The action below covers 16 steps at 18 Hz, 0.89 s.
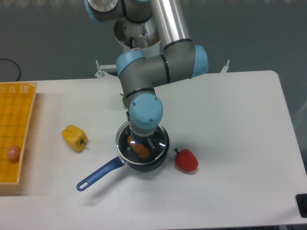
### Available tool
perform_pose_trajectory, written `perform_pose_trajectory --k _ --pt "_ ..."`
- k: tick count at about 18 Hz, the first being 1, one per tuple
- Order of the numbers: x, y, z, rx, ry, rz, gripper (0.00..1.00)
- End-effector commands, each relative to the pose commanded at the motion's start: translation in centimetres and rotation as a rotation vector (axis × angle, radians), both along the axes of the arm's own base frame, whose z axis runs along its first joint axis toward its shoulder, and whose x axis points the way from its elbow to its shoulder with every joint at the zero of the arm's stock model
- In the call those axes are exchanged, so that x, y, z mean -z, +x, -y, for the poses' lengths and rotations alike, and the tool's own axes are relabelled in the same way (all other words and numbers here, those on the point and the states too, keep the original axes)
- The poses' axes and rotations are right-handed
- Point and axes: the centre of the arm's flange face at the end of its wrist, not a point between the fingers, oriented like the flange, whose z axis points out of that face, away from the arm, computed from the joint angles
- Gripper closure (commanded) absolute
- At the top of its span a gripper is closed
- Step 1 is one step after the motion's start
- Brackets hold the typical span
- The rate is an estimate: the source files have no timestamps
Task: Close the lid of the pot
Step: 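Hold the lid seated on the saucepan and adjust its position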
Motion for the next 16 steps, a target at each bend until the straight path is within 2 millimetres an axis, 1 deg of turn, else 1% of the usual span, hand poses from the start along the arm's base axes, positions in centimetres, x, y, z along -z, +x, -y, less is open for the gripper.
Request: perform_pose_trajectory --k 16 --pt "0.06 -0.09 0.09 0.010 0.000 -0.001 0.36"
